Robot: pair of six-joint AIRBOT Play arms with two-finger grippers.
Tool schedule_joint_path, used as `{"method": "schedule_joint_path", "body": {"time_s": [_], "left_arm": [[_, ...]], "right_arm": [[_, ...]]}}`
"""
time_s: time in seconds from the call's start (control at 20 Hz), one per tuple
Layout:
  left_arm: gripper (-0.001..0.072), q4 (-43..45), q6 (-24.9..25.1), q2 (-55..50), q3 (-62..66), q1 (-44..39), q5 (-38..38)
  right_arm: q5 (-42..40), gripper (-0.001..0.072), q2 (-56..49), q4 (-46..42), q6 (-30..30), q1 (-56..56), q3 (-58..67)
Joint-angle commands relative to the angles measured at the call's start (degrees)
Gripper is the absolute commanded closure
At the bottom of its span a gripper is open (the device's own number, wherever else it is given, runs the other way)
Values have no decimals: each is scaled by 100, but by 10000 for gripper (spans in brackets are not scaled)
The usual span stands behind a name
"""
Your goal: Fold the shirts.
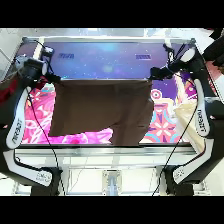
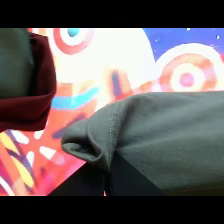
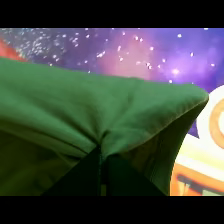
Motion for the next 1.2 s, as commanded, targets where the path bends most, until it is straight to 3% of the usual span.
{"method": "schedule_joint_path", "body": {"time_s": [0.0,0.15,0.3,0.55,0.9,0.95,1.0,1.05,1.1,1.15], "left_arm": [[696,-22,-26,-387,4,11,293],[697,-264,-492,-330,0,7,-402],[697,-566,-481,-262,-227,24,-745],[697,-640,-393,-212,-658,26,-944],[696,-643,-400,-225,-702,61,-953],[688,-640,-400,-223,-702,61,-970],[604,-640,-400,-210,-702,61,-975],[352,-634,-400,-162,-699,61,-975],[201,-616,-402,-50,-699,61,-975],[194,-579,-404,109,-699,61,-981]], "right_arm": [[-354,699,-496,83,52,2,7],[173,700,-479,-22,24,59,0],[649,700,-476,-678,24,350,-125],[170,700,-496,-918,33,741,-800],[179,696,-505,-1322,385,555,-1010],[179,647,-494,-1239,382,557,-1008],[199,481,-463,-1115,380,557,-979],[317,356,-424,-1043,378,557,-890],[501,356,-352,-1036,365,573,-734],[730,357,-258,-1086,328,570,-540]]}}
